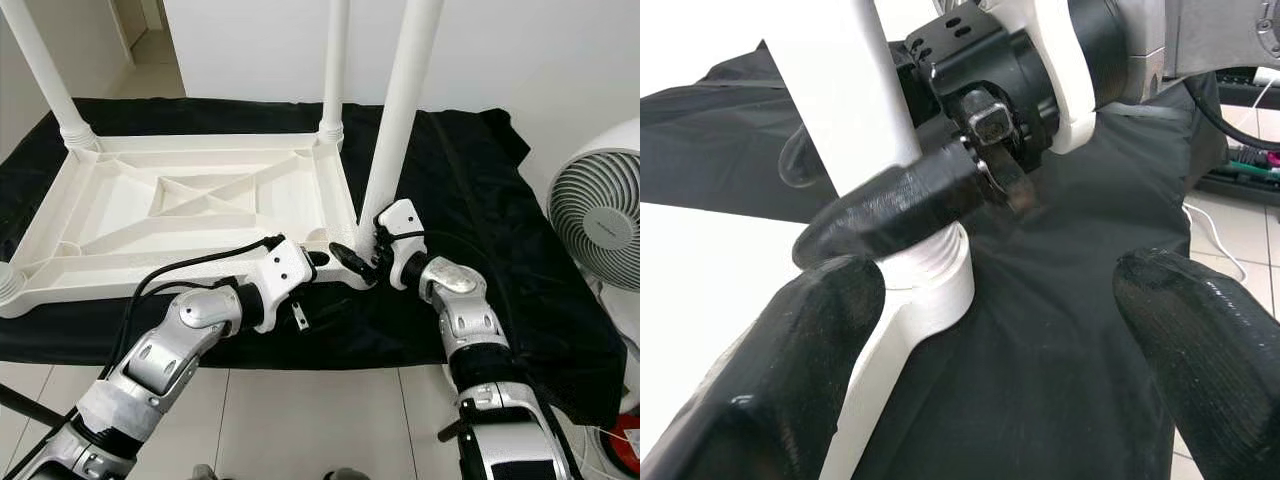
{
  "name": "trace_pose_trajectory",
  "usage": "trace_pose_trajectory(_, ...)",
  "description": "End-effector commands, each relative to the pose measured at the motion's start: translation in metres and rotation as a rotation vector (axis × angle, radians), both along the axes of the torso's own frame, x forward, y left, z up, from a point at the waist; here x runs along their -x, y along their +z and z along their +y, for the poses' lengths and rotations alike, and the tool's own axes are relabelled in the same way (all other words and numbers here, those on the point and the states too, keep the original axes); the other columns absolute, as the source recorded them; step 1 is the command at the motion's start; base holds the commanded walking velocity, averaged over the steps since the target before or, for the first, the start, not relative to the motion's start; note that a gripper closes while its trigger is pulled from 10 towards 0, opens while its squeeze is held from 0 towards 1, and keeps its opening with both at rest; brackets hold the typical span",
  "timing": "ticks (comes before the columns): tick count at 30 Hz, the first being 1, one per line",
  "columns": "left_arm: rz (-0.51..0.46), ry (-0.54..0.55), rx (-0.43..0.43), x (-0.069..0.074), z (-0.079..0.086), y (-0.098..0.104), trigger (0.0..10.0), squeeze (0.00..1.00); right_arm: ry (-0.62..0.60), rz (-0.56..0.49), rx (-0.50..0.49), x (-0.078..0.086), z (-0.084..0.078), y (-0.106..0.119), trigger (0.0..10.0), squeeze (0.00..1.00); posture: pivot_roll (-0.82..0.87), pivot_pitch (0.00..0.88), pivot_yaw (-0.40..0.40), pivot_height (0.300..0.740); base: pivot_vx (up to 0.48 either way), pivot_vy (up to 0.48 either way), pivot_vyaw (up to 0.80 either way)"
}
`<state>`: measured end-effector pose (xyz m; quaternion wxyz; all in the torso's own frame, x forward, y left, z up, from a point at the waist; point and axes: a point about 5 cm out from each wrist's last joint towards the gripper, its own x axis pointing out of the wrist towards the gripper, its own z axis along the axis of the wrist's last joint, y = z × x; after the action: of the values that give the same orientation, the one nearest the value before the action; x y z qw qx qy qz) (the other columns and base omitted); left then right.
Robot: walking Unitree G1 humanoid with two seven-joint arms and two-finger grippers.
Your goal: Building children table
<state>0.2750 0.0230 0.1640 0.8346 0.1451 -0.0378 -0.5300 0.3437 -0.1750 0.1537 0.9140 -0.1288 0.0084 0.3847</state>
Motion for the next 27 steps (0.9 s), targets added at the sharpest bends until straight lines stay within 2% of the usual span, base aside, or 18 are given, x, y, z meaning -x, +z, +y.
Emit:
trace_pose_trajectory(1,0.011,0.006,-0.008,-0.002,0.001,-0.002,10.0,0.00,0.038,0.066,0.020,0.004,0.003,-0.016,0.0,0.00,-0.13,0.033,0.019,0.740,0.000,0.000,0.00)
trace_pose_trajectory(8,0.013,0.003,-0.005,0.000,0.000,-0.002,10.0,0.00,0.032,0.079,0.000,0.009,0.002,-0.022,0.0,0.00,-0.13,0.033,0.019,0.740,0.000,0.000,0.00)
trace_pose_trajectory(9,0.014,0.002,-0.004,-0.001,0.000,-0.002,10.0,0.00,0.014,0.078,-0.009,0.010,0.002,-0.023,4.2,0.00,-0.13,0.040,0.019,0.740,0.000,0.000,0.00)
trace_pose_trajectory(10,0.015,0.000,-0.002,-0.001,-0.001,-0.002,10.0,0.00,-0.053,0.057,0.001,0.008,0.000,-0.023,10.0,0.00,-0.13,0.040,0.019,0.740,0.000,0.000,0.00)
trace_pose_trajectory(13,0.016,0.000,-0.002,-0.001,-0.001,-0.002,10.0,0.00,-0.070,0.051,0.006,0.007,0.000,-0.023,10.0,0.00,-0.13,0.040,0.019,0.740,0.000,0.000,0.00)
trace_pose_trajectory(15,0.018,-0.005,-0.002,0.000,-0.002,-0.002,10.0,0.00,-0.192,0.025,0.019,0.003,-0.001,-0.021,10.0,0.00,-0.14,0.047,0.023,0.740,0.000,0.000,0.00)
trace_pose_trajectory(16,0.018,-0.005,-0.002,0.000,-0.002,-0.002,10.0,0.00,-0.192,0.025,0.019,0.003,-0.001,-0.021,10.0,0.00,-0.14,0.047,0.023,0.740,0.000,0.000,0.00)
trace_pose_trajectory(19,0.021,-0.012,-0.004,0.002,-0.002,-0.003,10.0,0.00,-0.336,0.010,-0.031,0.001,0.003,-0.016,10.0,0.00,-0.15,0.052,0.027,0.740,0.000,0.000,0.00)
trace_pose_trajectory(20,0.021,-0.012,-0.004,0.002,-0.002,-0.003,10.0,0.00,-0.336,0.010,-0.031,0.001,0.003,-0.016,10.0,0.00,-0.15,0.052,0.027,0.740,0.000,0.000,0.00)
trace_pose_trajectory(23,0.026,-0.016,-0.004,0.002,-0.003,-0.004,10.0,0.00,-0.545,-0.023,-0.106,0.007,0.006,-0.010,10.0,0.00,-0.15,0.056,0.027,0.740,0.000,0.000,0.00)
trace_pose_trajectory(24,0.026,-0.016,-0.004,0.002,-0.003,-0.004,10.0,0.00,-0.545,-0.023,-0.106,0.007,0.006,-0.010,10.0,0.00,-0.15,0.056,0.027,0.740,0.000,0.000,0.00)
trace_pose_trajectory(25,0.027,-0.017,-0.003,0.002,-0.003,-0.004,10.0,0.00,-0.625,-0.020,-0.131,0.010,0.006,-0.011,10.0,0.00,-0.15,0.056,0.027,0.740,0.000,0.000,0.00)
trace_pose_trajectory(26,0.027,-0.017,-0.003,0.002,-0.003,-0.004,10.0,0.00,-0.625,-0.020,-0.131,0.010,0.006,-0.011,10.0,0.00,-0.15,0.056,0.027,0.740,0.000,0.000,0.00)
trace_pose_trajectory(27,0.029,-0.018,-0.003,0.002,-0.004,-0.005,10.0,0.00,-0.708,-0.033,-0.143,0.014,0.006,-0.012,10.0,0.00,-0.15,0.059,0.030,0.740,0.000,0.000,0.00)
